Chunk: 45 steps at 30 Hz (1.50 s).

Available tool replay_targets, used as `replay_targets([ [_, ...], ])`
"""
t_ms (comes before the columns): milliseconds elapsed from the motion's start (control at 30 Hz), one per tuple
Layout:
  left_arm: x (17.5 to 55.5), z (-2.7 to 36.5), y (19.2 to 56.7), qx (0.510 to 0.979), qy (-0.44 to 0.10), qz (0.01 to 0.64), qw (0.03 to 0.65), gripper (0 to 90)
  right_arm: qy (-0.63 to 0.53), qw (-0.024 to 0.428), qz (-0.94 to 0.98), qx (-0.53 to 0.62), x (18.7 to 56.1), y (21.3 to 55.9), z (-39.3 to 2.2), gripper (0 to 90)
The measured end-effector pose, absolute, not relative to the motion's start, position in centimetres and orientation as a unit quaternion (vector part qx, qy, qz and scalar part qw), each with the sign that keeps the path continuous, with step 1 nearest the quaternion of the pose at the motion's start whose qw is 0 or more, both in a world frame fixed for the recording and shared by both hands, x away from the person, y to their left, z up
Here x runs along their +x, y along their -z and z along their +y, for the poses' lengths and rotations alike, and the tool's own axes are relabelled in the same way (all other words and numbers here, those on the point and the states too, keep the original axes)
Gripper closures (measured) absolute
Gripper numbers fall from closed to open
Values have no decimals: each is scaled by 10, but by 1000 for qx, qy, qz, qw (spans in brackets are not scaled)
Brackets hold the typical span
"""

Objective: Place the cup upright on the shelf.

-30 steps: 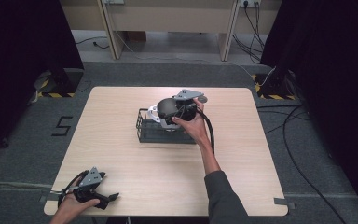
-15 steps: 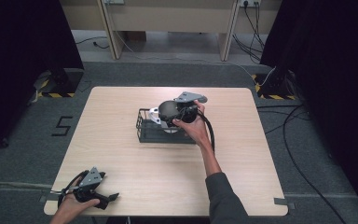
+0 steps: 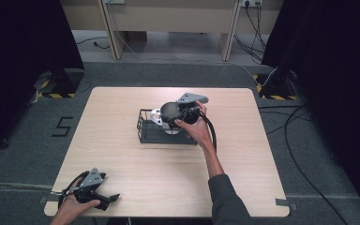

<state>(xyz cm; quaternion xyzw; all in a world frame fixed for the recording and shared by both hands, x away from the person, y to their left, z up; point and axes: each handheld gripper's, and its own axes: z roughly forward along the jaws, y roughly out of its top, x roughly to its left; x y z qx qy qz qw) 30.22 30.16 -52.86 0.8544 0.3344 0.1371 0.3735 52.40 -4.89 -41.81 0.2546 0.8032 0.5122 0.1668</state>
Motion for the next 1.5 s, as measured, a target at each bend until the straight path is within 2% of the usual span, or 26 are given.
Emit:
replay_targets([
  [167,302,302,529,854,-137,334,374,0,-514,193,798,247,521,413,-49,36],
  [233,302,302,529,854,-138,334,374,0,-536,196,784,245,519,409,-50,91],
  [267,302,301,529,854,-138,335,374,0,-543,199,777,249,518,405,-52,170],
  [300,302,302,529,854,-137,335,374,0,-545,200,775,251,518,403,-53,186],
  [367,302,302,529,854,-137,335,374,0,-542,202,776,252,517,401,-54,98],
  [467,302,302,529,854,-138,334,374,0,-554,196,765,264,515,398,-61,169],
  [533,302,302,529,854,-137,335,374,0,-557,192,762,269,513,397,-64,121],
  [600,302,302,529,854,-137,335,374,0,-555,196,762,270,510,395,-68,153],
  [1500,302,302,529,854,-137,334,374,0,-568,193,749,283,469,391,-109,152],
])
